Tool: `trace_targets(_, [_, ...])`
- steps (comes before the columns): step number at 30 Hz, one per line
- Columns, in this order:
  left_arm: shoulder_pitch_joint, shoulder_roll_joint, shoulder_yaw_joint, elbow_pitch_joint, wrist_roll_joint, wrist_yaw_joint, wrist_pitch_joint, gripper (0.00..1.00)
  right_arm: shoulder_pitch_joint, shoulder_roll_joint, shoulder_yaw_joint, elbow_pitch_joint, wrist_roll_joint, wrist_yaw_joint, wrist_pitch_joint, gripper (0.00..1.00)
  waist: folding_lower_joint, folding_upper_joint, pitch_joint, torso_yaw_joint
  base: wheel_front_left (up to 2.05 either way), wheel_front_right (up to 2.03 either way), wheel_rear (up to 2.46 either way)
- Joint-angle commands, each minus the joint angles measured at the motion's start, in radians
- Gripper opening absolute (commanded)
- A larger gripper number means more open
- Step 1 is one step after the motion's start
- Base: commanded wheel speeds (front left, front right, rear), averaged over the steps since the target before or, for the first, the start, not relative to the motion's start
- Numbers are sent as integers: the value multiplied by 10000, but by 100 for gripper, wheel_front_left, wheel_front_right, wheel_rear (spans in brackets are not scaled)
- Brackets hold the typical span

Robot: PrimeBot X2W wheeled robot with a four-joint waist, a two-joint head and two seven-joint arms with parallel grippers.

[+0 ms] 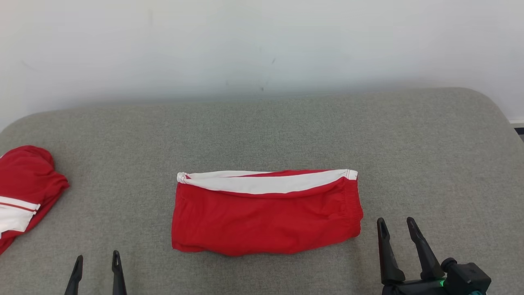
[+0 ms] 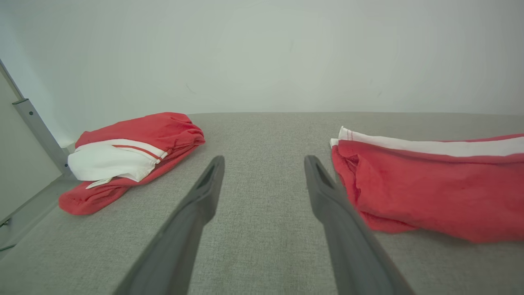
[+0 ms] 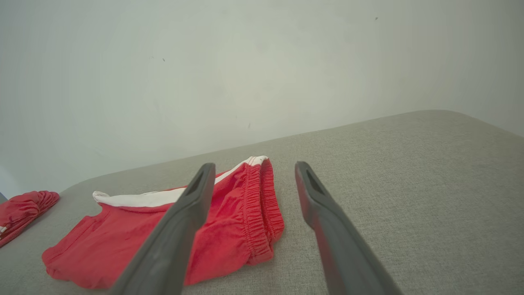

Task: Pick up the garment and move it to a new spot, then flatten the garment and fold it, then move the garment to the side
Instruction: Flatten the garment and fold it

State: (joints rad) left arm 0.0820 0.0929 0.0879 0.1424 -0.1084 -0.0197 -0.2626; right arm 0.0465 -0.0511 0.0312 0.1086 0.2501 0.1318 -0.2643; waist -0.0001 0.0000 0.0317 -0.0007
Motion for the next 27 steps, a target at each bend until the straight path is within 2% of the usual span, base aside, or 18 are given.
trace_targets(1, [174, -72, 119, 73, 121, -88, -32, 100, 120, 14, -2, 30, -86, -24, 0, 100, 1, 0, -16, -5, 0, 0, 0])
trace_targets(7, [256, -231, 368, 112, 385, -396, -32, 100, 155, 16, -32, 195, -101, -25, 1, 100, 1, 0, -70, 4, 0, 0, 0])
trace_targets(27, [33, -424, 463, 269, 558, -530, -32, 100, 49, 16, 36, 522, -229, -24, 1, 100, 1, 0, -47, -8, 0, 0, 0])
